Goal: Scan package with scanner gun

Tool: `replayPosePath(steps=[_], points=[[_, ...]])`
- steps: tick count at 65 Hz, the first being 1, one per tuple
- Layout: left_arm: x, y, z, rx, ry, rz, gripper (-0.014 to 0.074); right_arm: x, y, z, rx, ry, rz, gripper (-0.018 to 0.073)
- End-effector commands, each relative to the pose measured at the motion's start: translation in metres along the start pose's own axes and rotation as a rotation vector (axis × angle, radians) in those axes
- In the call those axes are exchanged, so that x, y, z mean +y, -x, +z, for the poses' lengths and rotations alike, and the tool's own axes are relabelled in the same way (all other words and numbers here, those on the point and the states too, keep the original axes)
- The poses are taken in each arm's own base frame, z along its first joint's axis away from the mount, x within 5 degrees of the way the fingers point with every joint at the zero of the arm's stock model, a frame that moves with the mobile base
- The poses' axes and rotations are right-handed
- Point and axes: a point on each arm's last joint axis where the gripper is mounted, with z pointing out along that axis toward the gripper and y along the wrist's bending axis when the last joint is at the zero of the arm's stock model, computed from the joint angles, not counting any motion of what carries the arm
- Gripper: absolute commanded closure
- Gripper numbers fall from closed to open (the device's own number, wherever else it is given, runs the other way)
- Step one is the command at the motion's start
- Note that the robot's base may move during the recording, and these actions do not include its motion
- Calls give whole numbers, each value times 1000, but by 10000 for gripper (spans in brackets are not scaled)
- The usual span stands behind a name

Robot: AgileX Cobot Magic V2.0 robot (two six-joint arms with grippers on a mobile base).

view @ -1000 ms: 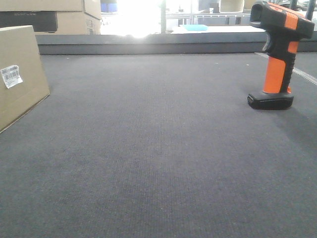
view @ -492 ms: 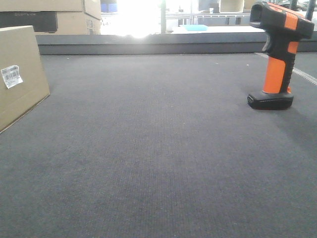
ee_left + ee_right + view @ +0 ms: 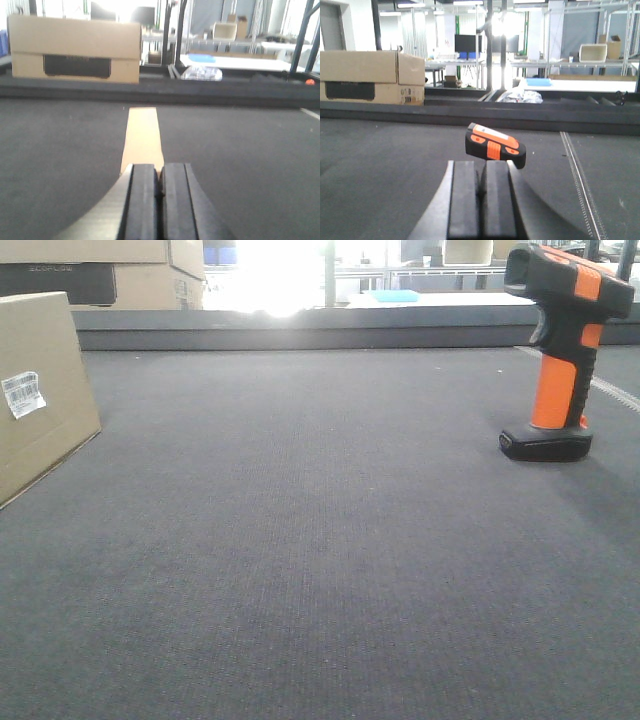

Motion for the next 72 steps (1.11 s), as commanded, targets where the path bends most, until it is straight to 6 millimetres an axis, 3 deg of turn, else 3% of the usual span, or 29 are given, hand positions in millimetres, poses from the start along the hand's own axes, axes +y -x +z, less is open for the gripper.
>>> replayPosePath(steps=[1,31,36,40,49,56,60,72], points=[[0,3,-3,-45,2,1,707,0,3,-3,-40,-2,-6,721],[0,3,-4,-51,2,1,707,0,3,-3,-45,-2,-6,721],[0,3,-4,-51,2,1,707,-1,1,-5,-50,-17,-95,721],[0,3,-4,-51,2,1,707,-3,-7,-7,-49,-40,-149,721],[0,3,-4,-53,2,1,707,-8,-47,-6,-10,-83,-63,721],[0,3,-4,-56,2,1,707,-12,-67,-4,-43,-113,-52,721],[0,3,-4,-56,2,1,707,-12,-62,-4,-99,-123,-51,721],[0,3,-4,-56,2,1,707,-12,-67,-4,-47,-125,-36,721]])
